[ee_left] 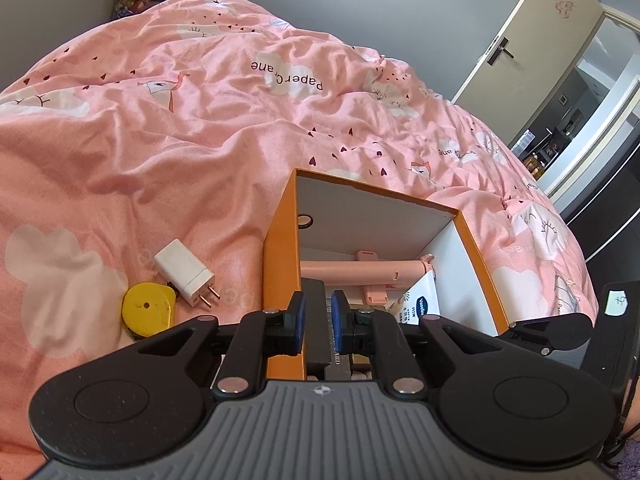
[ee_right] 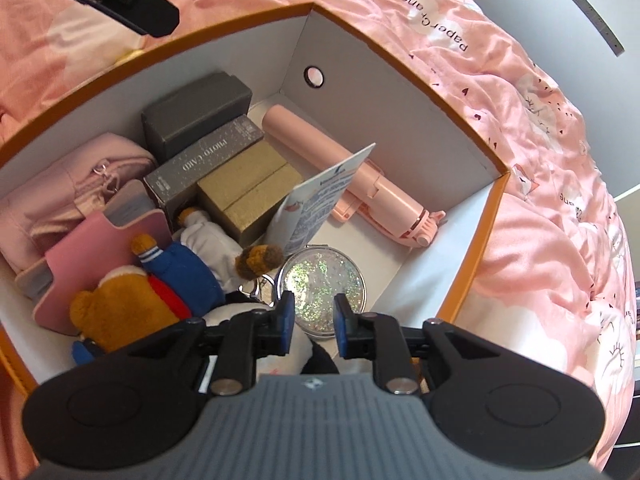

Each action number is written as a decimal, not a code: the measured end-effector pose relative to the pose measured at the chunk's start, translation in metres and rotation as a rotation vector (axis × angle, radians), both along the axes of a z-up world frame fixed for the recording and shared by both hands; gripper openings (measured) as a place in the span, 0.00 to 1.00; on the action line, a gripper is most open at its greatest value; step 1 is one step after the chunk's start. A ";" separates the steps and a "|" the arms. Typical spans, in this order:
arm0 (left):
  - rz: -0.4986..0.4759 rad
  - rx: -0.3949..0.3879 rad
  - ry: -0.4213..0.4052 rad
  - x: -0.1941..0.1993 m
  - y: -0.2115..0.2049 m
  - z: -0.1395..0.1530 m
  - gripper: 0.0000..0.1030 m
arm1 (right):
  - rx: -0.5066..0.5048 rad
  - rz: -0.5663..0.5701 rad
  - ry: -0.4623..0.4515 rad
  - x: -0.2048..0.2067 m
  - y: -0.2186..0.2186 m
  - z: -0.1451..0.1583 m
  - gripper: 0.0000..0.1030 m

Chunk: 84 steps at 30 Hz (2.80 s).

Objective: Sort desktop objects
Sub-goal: 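Lower the compact mirror into the box and open the right gripper, then move the left gripper to the yellow tape measure while the right approaches the white charger, then grasp the yellow tape measure with the left gripper while the right grasps the white charger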

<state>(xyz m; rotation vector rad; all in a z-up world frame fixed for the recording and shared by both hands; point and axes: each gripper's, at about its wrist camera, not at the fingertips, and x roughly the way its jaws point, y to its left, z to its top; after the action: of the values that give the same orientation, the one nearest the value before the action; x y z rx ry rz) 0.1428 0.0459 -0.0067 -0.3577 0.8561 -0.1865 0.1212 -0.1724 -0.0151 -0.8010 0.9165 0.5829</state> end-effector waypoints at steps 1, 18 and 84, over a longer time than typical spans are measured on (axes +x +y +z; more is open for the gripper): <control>0.001 0.004 -0.001 -0.001 0.000 0.001 0.14 | 0.023 -0.009 0.001 -0.003 -0.001 0.004 0.23; 0.029 0.211 -0.070 -0.048 0.025 0.046 0.15 | 0.514 -0.176 -0.060 -0.026 0.001 0.068 0.40; -0.145 0.232 0.234 0.053 0.099 -0.076 0.32 | 0.079 0.037 0.387 0.122 0.252 -0.045 0.43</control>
<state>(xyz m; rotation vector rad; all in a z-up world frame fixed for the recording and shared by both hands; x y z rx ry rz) 0.1956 0.1445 -0.0825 -0.1003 1.1239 -0.1799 0.2428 0.0798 -0.0600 -0.6454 1.2254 0.8192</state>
